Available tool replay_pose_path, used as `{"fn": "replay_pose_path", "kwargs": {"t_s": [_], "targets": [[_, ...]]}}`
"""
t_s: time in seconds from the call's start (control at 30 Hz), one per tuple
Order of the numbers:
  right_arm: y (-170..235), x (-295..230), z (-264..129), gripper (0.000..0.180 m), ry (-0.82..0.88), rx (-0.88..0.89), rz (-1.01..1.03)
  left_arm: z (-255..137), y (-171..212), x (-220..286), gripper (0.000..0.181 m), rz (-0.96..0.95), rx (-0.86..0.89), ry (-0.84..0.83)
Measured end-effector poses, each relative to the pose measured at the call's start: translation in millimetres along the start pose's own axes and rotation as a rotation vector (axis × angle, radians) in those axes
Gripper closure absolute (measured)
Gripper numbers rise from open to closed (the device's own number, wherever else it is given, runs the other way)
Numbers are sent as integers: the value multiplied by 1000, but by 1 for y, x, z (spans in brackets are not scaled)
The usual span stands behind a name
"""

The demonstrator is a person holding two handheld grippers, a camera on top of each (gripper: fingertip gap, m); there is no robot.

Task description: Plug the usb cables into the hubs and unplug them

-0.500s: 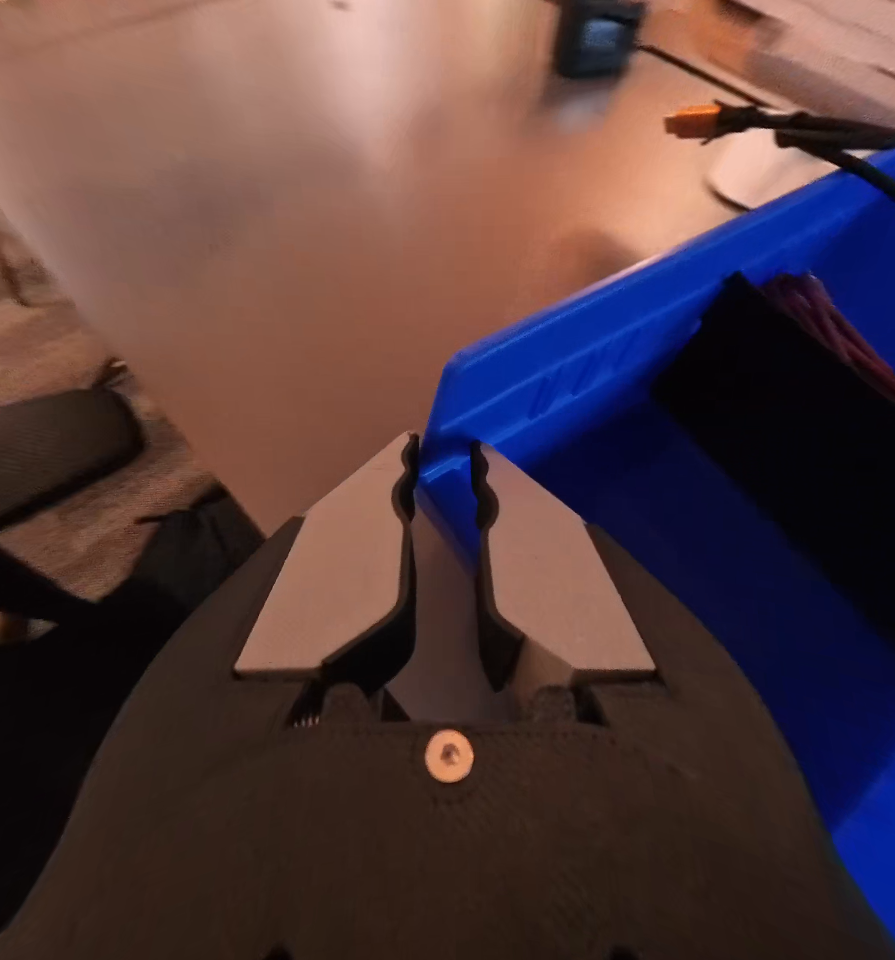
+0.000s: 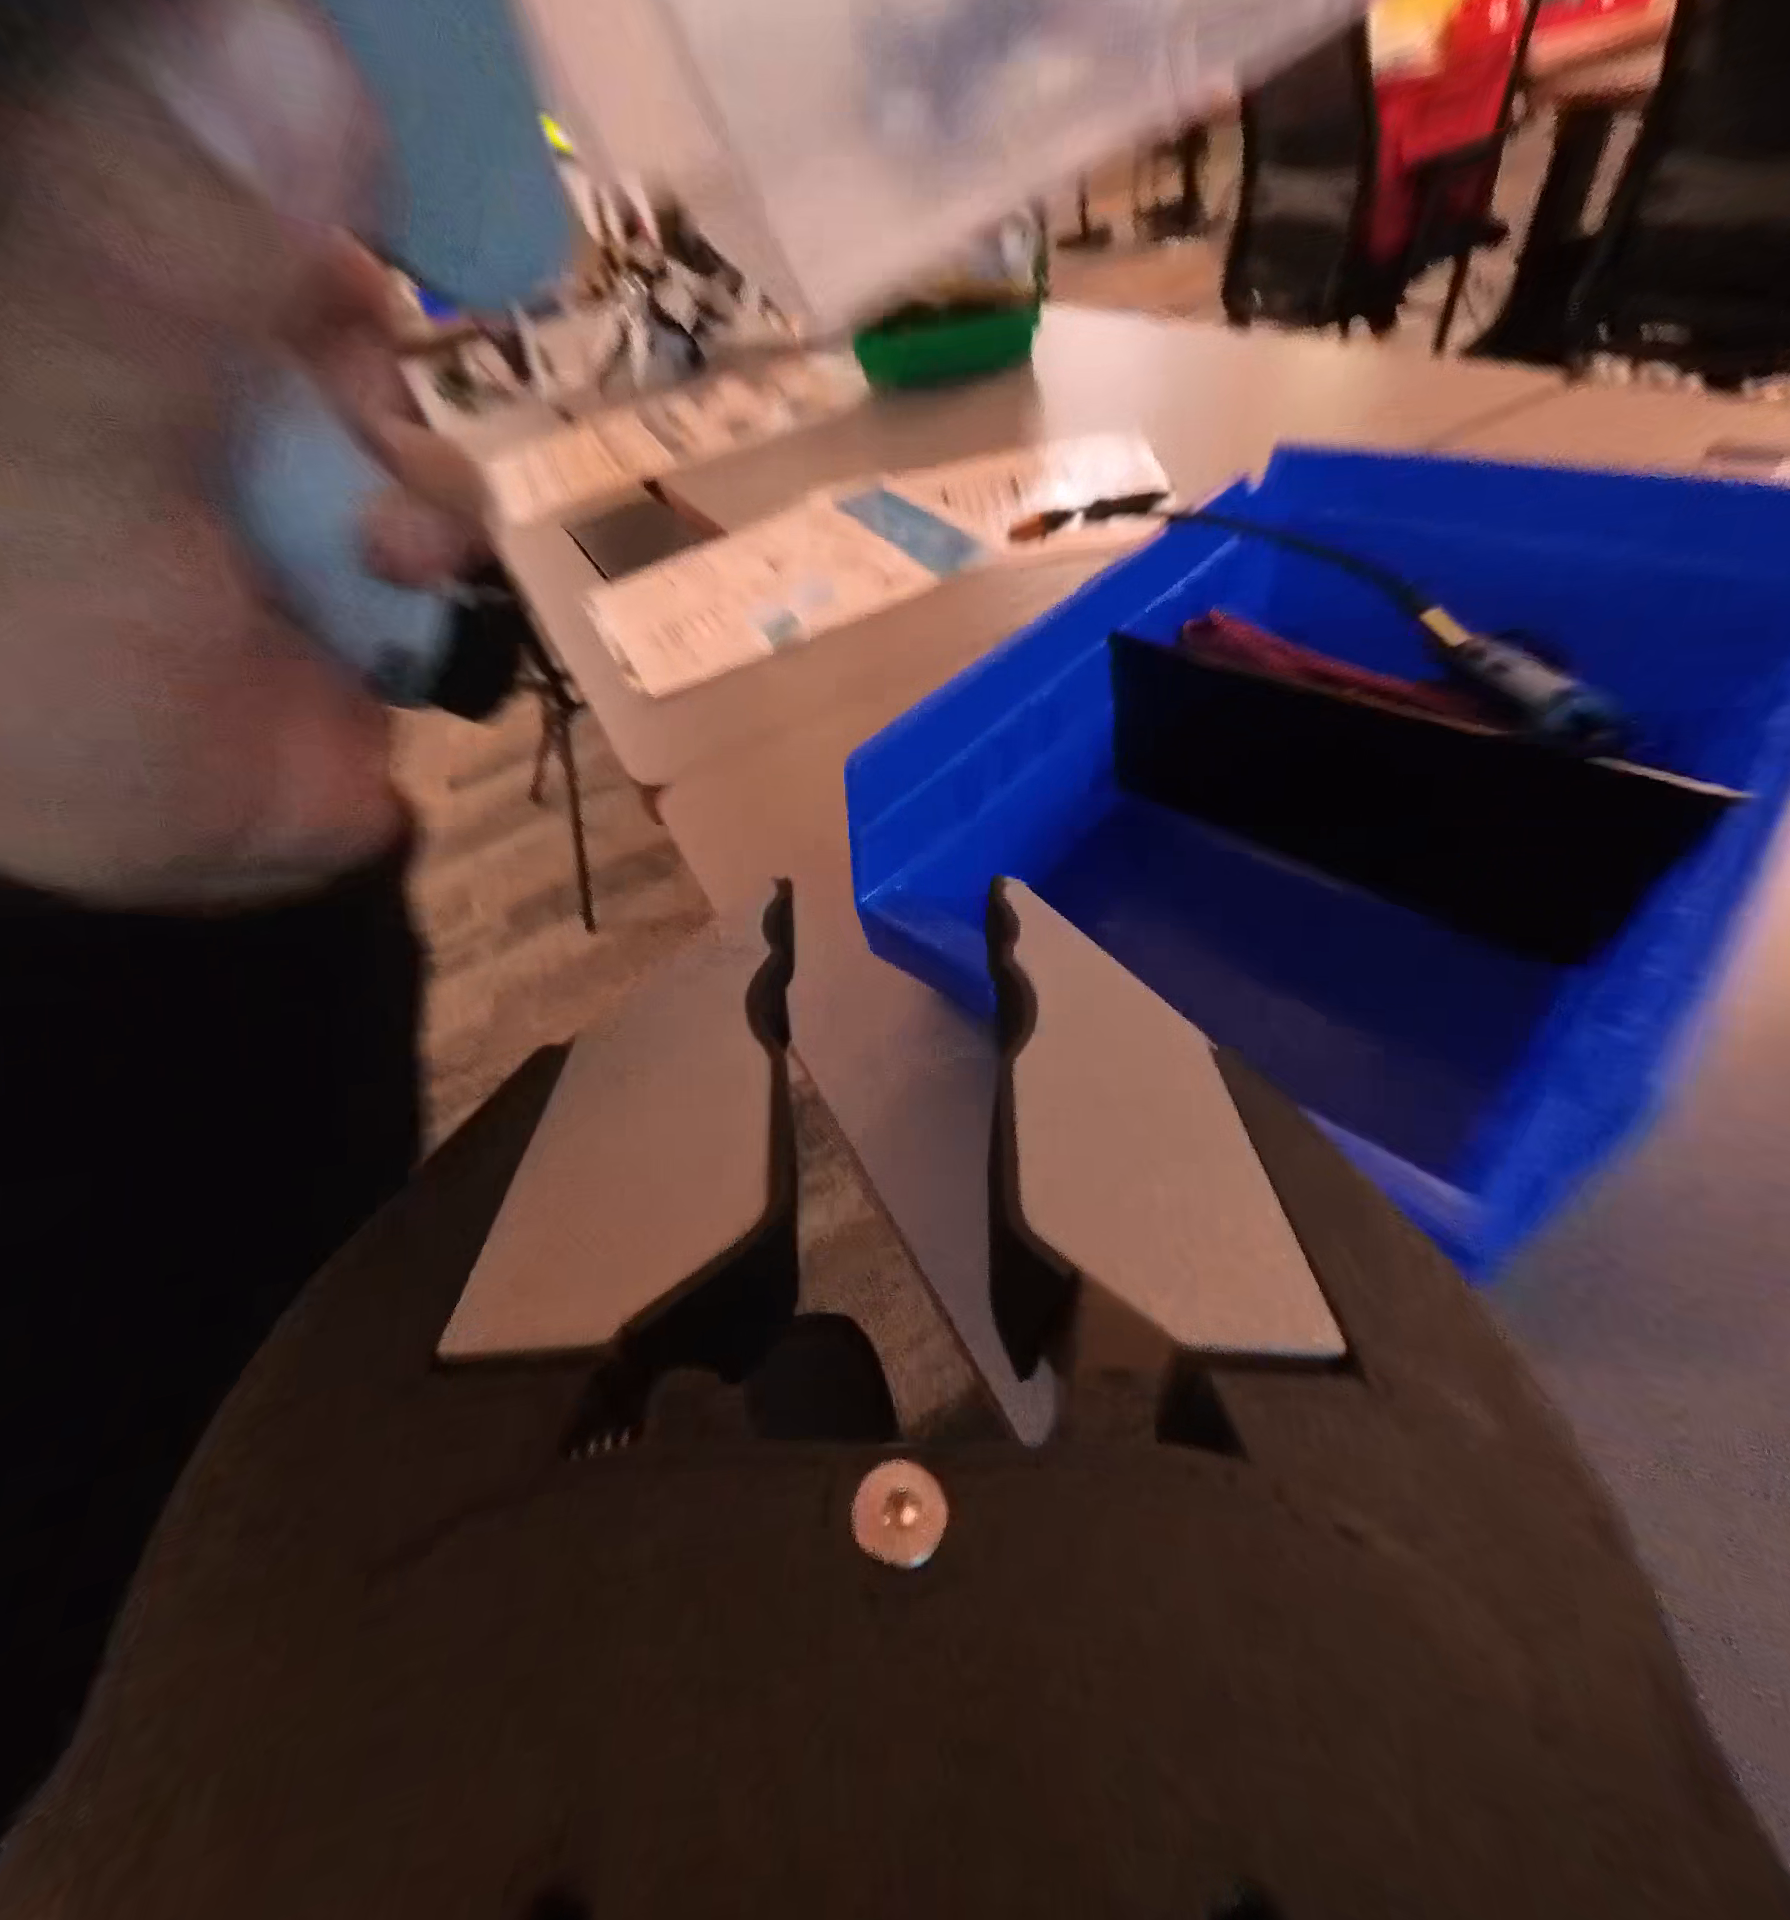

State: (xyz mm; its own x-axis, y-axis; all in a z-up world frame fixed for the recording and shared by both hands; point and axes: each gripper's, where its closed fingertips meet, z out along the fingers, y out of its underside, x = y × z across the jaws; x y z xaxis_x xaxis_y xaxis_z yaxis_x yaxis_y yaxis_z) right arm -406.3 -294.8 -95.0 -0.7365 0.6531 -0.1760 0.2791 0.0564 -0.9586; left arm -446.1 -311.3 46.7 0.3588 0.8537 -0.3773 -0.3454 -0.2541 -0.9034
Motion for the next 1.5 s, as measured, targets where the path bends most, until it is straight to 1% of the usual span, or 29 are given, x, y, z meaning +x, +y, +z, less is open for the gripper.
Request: {"fn": "replay_pose_path", "kwargs": {"t_s": [0.07, 0.13, 0.2, 0.27, 0.33, 0.4, 0.5, 0.53, 0.57, 0.6, 0.63, 0.67, 0.7, 0.8, 0.9, 0.97, 1.0, 1.03, 1.1, 1.17, 1.2, 1.23, 1.27, 1.33, 1.37, 1.4, 1.43, 1.47, 1.5], "targets": [[-20, 3, -46, 132, -63, 75, -19, 9, -8, 36, 179, 17, 32, 70], [-36, 24, -95, 119, -48, 130, -57, 15, -15, 82, 179, 29, 63, 178], [-43, 58, -144, 117, 57, 132, -97, 19, -21, 133, 178, 5, 95, 303], [-38, 101, -189, 122, 191, 76, -133, 23, -20, 188, 178, -4, 115, 428], [-25, 144, -231, 126, 303, 24, -101, 27, -11, 239, 176, -1, 108, 531], [-13, 172, -264, 125, 337, 16, -33, 33, 4, 284, 175, -51, 71, 619], [4, 192, -293, 120, 354, 35, 35, 42, 38, 341, 171, -70, -2, 694], [12, 196, -296, 119, 359, 17, 51, 39, 45, 363, 175, -103, -10, 755], [20, 198, -295, 118, 351, -14, 66, 40, 54, 377, 175, -119, -38, 761], [28, 198, -291, 119, 331, -52, 82, 37, 67, 394, 177, -73, -106, 812], [34, 197, -285, 119, 313, -89, 98, 38, 77, 402, 172, -49, -180, 818], [38, 196, -278, 116, 304, -121, 100, 37, 85, 402, 145, -33, -245, 821], [40, 193, -271, 114, 302, -148, 80, 32, 89, 398, 128, -22, -295, 853], [41, 176, -243, 109, 291, -223, -40, 17, 84, 354, 117, -120, -315, 877], [68, 155, -204, 114, 252, -402, -137, 20, 104, 279, 106, -117, -379, 725], [97, 166, -194, 148, 317, -563, -227, 22, 134, 223, 102, -56, -465, 575], [112, 178, -199, 154, 369, -655, -255, 21, 149, 196, 101, -36, -503, 503], [127, 185, -207, 159, 382, -734, -254, 18, 163, 170, 102, -26, -537, 437], [149, 196, -233, 171, 374, -822, -233, 8, 192, 126, 106, -24, -593, 349], [158, 222, -276, 180, 464, -869, -210, -3, 216, 97, 113, -61, -609, 341], [158, 236, -300, 180, 514, -864, -180, -9, 229, 83, 115, -90, -631, 336], [156, 250, -324, 180, 567, -847, -130, -16, 241, 68, 135, -102, -660, 327], [152, 265, -347, 180, 623, -814, -75, -21, 247, 56, 122, -103, -660, 346], [141, 299, -392, 180, 751, -708, 39, -20, 258, 13, 98, -65, -651, 238], [137, 313, -413, 169, 812, -655, 105, -20, 264, -6, 85, -65, -657, 202], [134, 321, -427, 152, 837, -612, 165, -21, 272, -20, 86, -89, -678, 187], [131, 323, -435, 134, 839, -568, 203, -23, 278, -31, 95, -129, -700, 175], [125, 321, -437, 136, 829, -512, 212, -25, 280, -42, 100, -173, -713, 146], [116, 316, -433, 136, 802, -448, 195, -27, 277, -45, 96, -220, -710, 140]]}}
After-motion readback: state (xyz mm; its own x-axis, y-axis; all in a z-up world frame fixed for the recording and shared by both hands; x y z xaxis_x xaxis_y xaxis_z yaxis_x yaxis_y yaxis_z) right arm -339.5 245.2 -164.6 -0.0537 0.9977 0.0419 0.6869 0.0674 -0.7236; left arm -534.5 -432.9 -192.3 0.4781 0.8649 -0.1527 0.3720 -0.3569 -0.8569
